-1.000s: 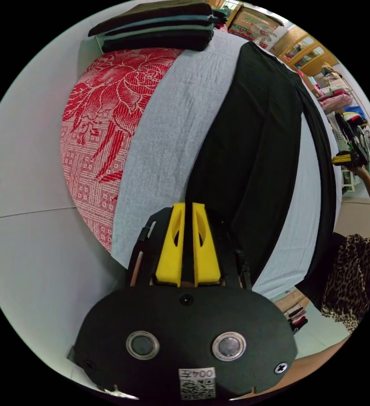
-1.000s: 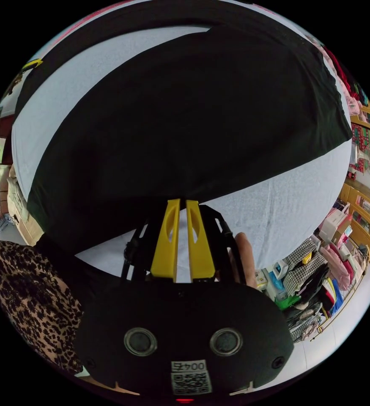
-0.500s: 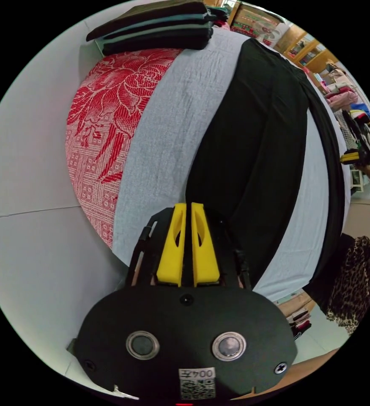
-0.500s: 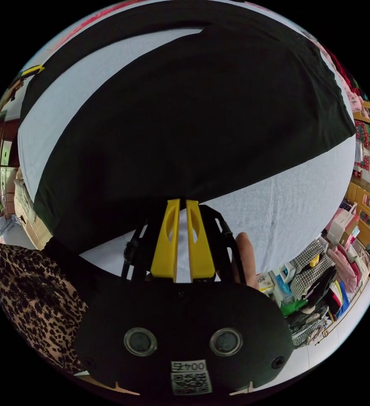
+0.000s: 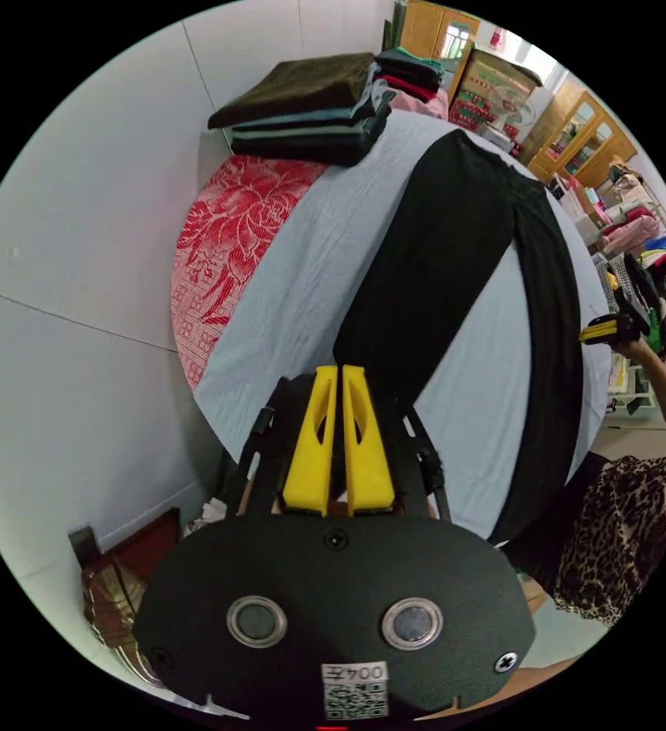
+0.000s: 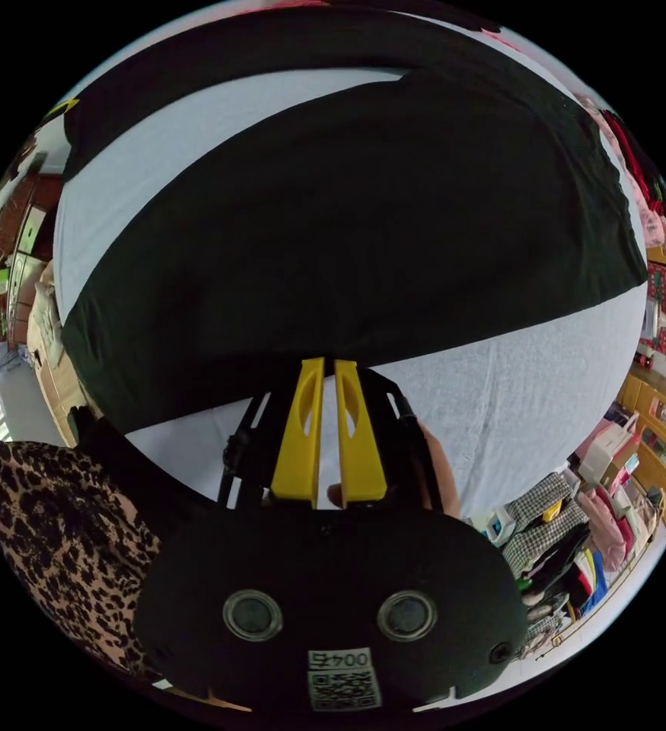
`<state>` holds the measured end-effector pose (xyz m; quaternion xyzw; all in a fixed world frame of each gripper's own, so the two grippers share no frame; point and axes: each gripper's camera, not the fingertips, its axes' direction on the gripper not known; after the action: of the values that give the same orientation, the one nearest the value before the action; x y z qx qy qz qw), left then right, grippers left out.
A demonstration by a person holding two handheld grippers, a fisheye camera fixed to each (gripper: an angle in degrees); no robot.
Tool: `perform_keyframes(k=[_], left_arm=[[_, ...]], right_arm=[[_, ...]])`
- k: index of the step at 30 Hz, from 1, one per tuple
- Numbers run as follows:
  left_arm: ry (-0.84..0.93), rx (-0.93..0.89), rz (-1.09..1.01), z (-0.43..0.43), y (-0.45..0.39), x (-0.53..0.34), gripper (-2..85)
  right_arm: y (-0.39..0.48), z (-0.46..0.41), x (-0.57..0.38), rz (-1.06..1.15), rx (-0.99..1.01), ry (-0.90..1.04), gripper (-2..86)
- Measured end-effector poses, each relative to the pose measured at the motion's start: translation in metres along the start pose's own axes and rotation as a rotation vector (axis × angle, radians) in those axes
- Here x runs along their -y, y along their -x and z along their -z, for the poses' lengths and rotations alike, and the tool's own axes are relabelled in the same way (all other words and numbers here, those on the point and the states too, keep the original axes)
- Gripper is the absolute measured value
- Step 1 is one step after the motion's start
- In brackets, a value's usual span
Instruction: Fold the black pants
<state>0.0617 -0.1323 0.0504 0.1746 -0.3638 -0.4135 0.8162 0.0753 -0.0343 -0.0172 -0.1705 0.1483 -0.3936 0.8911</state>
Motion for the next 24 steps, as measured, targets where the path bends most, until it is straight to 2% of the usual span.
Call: perform_keyframes(k=[8, 13, 18, 24], left_arm=[[-0.074, 0.036, 0.071, 0.015, -0.169, -0.088, 1.3], [-0.020, -0.019, 0.180, -0.051, -0.288, -0.149, 1.2], [0.018, -0.084, 0.300, -0.117, -0.338, -0.180, 1.1], [0.055, -0.084, 0.273, -0.170, -0.372, -0.194, 1.0]], right_arm=[[-0.009, 0.023, -0.037, 0.046, -0.004, -0.116, 3.1], [-0.003, 0.040, -0.054, 0.130, -0.106, -0.134, 2.8], [-0.002, 0.062, -0.073, 0.170, -0.184, -0.152, 3.1], [-0.011, 0.089, -0.092, 0.149, -0.217, -0.142, 3.5]])
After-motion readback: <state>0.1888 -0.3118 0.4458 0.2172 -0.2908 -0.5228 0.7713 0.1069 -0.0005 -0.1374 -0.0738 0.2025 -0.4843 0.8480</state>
